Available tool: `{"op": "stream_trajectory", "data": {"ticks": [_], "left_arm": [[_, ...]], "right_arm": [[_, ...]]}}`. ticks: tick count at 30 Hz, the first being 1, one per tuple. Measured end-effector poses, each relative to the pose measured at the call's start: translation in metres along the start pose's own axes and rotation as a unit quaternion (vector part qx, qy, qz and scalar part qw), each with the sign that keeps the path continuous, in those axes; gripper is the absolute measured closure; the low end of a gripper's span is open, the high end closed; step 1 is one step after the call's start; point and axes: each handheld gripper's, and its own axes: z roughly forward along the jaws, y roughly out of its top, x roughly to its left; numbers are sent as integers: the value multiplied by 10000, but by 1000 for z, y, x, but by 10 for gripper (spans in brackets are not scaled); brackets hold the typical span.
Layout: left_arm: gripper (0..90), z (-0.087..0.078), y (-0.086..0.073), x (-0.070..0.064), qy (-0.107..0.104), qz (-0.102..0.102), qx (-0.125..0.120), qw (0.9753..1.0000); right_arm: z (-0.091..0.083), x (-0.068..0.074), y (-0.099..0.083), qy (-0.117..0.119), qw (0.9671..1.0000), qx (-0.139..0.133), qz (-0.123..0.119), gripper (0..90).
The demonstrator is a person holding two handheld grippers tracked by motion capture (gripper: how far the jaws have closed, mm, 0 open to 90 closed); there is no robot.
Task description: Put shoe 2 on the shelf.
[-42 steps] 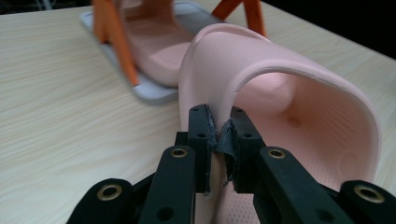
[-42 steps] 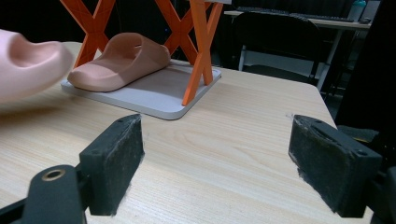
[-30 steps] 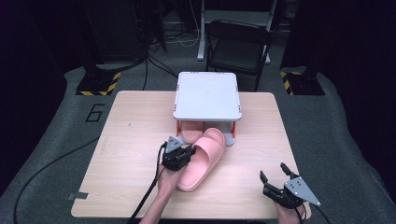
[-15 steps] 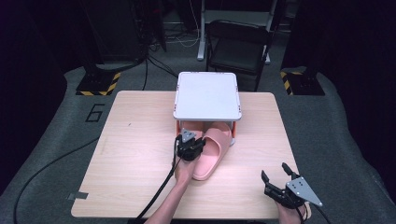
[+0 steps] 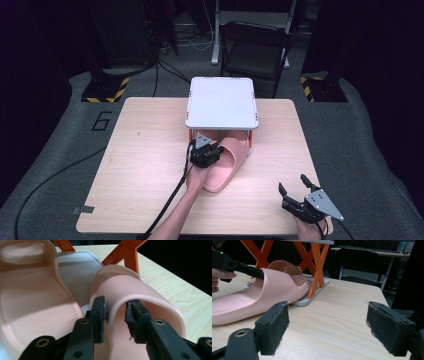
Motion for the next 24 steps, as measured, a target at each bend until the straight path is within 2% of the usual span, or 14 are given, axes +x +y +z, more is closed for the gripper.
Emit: {"op": "stream_trajectory", "data": {"ticks": [3, 8, 9, 11, 12, 14, 15, 17, 20, 21, 24], "left_arm": [[735, 6, 6, 1, 261, -207, -62, 9994], [740, 11, 7, 0, 463, -291, -131, 9984], [729, 13, 6, -1, 477, -421, -149, 9979], [707, 14, 6, -2, 481, -458, -138, 9977], [662, 14, 5, -3, 478, -392, -110, 9980], [646, 13, 4, -5, 415, -247, -127, 9988], [678, 12, 4, -7, 431, -120, -137, 9989], [740, 8, 6, -8, 474, -18, -112, 9988], [758, 5, 6, -10, 632, -186, -272, 9975], [758, 4, 6, -9, 670, -395, -396, 9962], [740, 7, 9, -8, 697, -653, -432, 9945]], "right_arm": [[0, 0, 0, -8, 10000, 13, -15, 178], [0, -2, 0, 7, 10000, 1, -22, 178], [-1, -2, 0, 14, 10000, -1, 2, 178], [-1, -2, 0, -3, 10000, -11, -20, 178], [-1, -2, 0, -6, 10000, -11, -28, 178], [-1, -1, 0, 2, 10000, -13, -18, 178], [-1, -1, 0, -8, 10000, -11, -13, 178], [0, -1, 0, 24, 10000, 8, 8, 178], [1, 1, 0, 37, 10000, 17, -34, 179], [1, 1, 0, 47, 10000, 22, -39, 179], [1, 2, 0, 54, 10000, 28, -53, 179]]}}
